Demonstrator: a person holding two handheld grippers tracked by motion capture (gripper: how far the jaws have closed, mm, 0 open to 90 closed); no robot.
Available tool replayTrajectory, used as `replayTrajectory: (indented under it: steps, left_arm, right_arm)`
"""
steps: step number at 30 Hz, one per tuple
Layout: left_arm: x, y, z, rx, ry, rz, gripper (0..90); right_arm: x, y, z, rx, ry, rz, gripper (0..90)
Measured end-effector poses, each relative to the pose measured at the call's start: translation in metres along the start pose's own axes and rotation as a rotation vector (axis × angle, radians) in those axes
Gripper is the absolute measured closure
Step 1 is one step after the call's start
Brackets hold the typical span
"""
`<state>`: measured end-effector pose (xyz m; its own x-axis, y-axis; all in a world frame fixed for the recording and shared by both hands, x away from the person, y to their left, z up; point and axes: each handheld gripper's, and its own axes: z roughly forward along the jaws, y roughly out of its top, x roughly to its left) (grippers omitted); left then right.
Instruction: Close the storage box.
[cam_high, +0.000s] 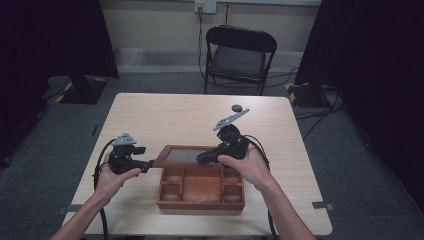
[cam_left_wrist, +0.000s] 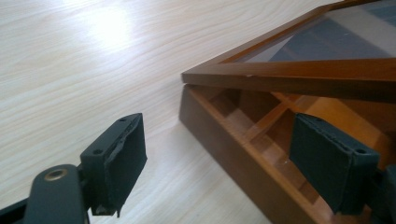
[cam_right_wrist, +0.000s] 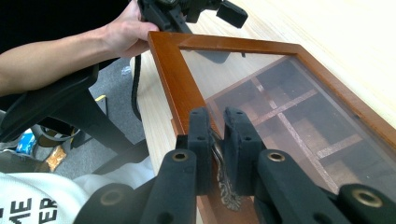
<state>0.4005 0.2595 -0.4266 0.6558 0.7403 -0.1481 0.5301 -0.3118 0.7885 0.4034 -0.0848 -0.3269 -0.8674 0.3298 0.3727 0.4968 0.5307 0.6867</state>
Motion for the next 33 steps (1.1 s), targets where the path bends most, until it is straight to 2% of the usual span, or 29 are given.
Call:
replayTrajectory:
  steps: [5,11,16,20,22,28,32,33]
  left_arm:
    - [0.012,-0.004,0.0,0.006,0.023,-0.039,17.6]
    - [0.018,-0.004,-0.004,-0.005,0.04,-0.059,17.6]
    - [0.018,-0.004,-0.004,-0.004,0.042,-0.052,17.6]
    - [0.015,-0.002,-0.002,-0.012,0.04,-0.047,18.0]
    - [0.014,-0.002,-0.003,-0.007,0.045,-0.034,18.1]
    - [0.015,-0.002,-0.003,-0.006,0.043,-0.044,18.1]
    - [0.015,-0.002,-0.005,-0.019,0.059,-0.041,19.4]
    - [0.014,-0.001,-0.007,-0.036,0.057,-0.037,19.5]
  right_arm:
    - [0.003,-0.005,0.004,0.022,0.004,-0.009,81.9]
    - [0.006,-0.011,0.009,0.04,0.0,-0.011,81.9]
    - [0.008,-0.017,0.013,0.05,-0.004,-0.016,81.9]
    - [0.011,-0.025,0.024,0.096,0.004,-0.028,82.1]
    - [0.011,-0.027,0.025,0.102,-0.002,-0.032,82.1]
    - [0.012,-0.035,0.031,0.107,0.007,-0.036,82.2]
    - [0.01,-0.045,0.041,0.134,0.021,-0.036,82.4]
    - [0.009,-0.047,0.043,0.142,0.02,-0.037,82.5]
